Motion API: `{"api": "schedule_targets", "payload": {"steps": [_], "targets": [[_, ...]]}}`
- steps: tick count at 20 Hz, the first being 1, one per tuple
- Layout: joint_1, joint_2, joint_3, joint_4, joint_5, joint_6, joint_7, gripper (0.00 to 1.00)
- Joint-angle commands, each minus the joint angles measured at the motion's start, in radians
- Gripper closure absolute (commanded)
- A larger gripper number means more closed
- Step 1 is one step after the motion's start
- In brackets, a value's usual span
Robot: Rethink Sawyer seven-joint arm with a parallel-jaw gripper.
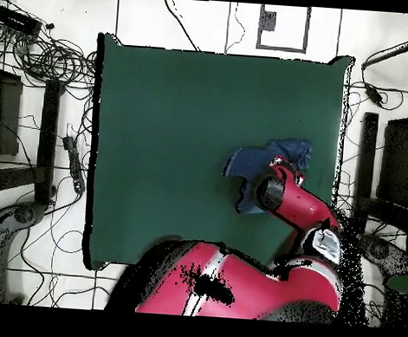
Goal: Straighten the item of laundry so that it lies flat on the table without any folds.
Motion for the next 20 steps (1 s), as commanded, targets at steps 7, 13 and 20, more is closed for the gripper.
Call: {"api": "schedule_targets", "payload": {"steps": [7,13,20], "targets": [[-0.343,0.144,0.462,-0.078,-0.308,0.146,-0.069,1.0],[-0.207,0.136,0.279,-0.105,-0.309,0.048,0.066,1.0],[0.098,0.121,-0.064,-0.116,-0.158,0.212,0.173,1.0]]}}
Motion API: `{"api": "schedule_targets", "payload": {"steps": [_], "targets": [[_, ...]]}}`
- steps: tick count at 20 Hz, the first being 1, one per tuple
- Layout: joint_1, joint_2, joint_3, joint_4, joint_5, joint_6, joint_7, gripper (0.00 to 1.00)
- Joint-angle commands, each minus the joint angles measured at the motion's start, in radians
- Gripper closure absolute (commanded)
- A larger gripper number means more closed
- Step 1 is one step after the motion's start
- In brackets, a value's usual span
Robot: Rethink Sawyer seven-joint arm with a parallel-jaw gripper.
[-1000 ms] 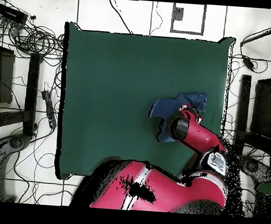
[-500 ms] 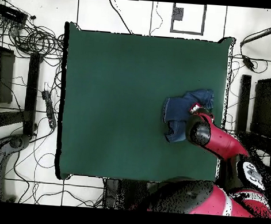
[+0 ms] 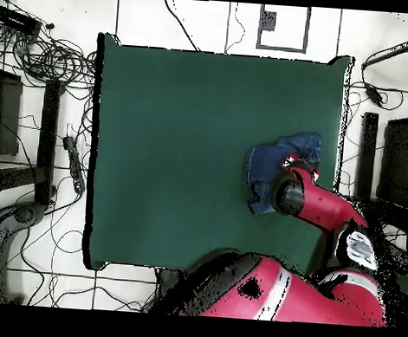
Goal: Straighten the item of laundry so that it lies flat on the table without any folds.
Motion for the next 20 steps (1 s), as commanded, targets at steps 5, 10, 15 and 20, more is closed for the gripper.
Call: {"api": "schedule_targets", "payload": {"steps": [5,10,15,20], "targets": [[0.342,0.145,-0.228,-0.032,0.218,0.317,0.254,1.0],[0.404,0.115,-0.27,-0.02,0.264,0.371,0.251,1.0],[0.542,0.097,-0.441,-0.039,0.273,0.509,0.252,1.0],[0.648,0.12,-0.642,-0.114,0.252,0.767,0.244,1.0]]}}
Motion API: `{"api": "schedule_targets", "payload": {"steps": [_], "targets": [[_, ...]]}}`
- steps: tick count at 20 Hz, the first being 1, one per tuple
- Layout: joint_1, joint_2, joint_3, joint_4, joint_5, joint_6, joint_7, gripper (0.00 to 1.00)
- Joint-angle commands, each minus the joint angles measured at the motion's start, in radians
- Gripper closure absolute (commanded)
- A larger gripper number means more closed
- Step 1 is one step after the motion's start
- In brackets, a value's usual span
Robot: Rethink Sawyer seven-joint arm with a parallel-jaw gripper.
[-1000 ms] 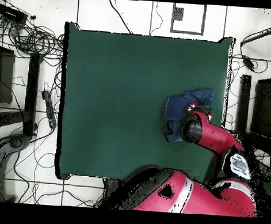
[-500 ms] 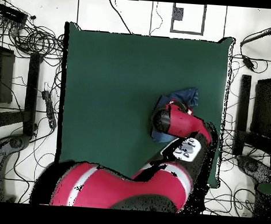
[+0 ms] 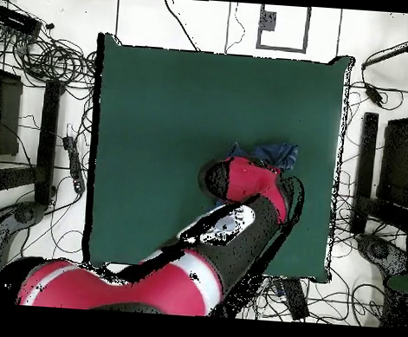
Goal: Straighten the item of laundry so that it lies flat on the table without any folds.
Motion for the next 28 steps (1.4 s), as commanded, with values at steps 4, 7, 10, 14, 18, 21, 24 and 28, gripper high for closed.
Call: {"api": "schedule_targets", "payload": {"steps": [4,7,10,14,18,21,24,28], "targets": [[0.137,-0.026,-0.21,-0.082,0.03,0.49,0.221,1.0],[0.082,-0.144,-0.092,-0.008,0.07,0.443,0.197,1.0],[-0.025,-0.284,0.101,0.113,0.147,0.341,0.126,1.0],[-0.093,-0.405,0.261,0.23,0.241,0.308,0.084,1.0],[-0.098,-0.482,0.302,0.288,0.314,0.424,0.131,1.0],[-0.082,-0.51,0.256,0.25,0.282,0.558,0.152,1.0],[-0.09,-0.561,0.234,0.243,0.261,0.646,0.146,1.0],[-0.112,-0.641,0.258,0.295,0.271,0.534,0.082,1.0]]}}
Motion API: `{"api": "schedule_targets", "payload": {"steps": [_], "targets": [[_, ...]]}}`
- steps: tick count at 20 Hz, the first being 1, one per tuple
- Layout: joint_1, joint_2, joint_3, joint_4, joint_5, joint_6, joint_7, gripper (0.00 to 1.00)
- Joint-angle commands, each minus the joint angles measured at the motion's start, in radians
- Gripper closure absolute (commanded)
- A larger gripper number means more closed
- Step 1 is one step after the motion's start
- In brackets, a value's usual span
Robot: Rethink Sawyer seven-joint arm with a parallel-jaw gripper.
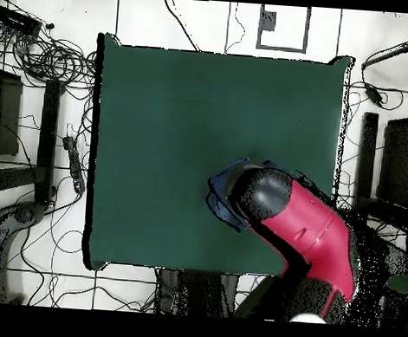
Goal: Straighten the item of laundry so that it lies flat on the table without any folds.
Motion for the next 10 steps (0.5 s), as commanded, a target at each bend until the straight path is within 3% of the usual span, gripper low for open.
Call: {"api": "schedule_targets", "payload": {"steps": [1,5,7,10], "targets": [[0.008,-0.169,0.151,0.125,0.037,0.037,0.057,1.0],[0.049,-0.177,0.097,0.086,-0.049,0.047,0.057,1.0],[-0.026,-0.199,0.213,0.172,0.027,-0.052,-0.008,1.0],[-0.085,-0.164,0.297,0.193,0.047,-0.123,-0.04,1.0]]}}
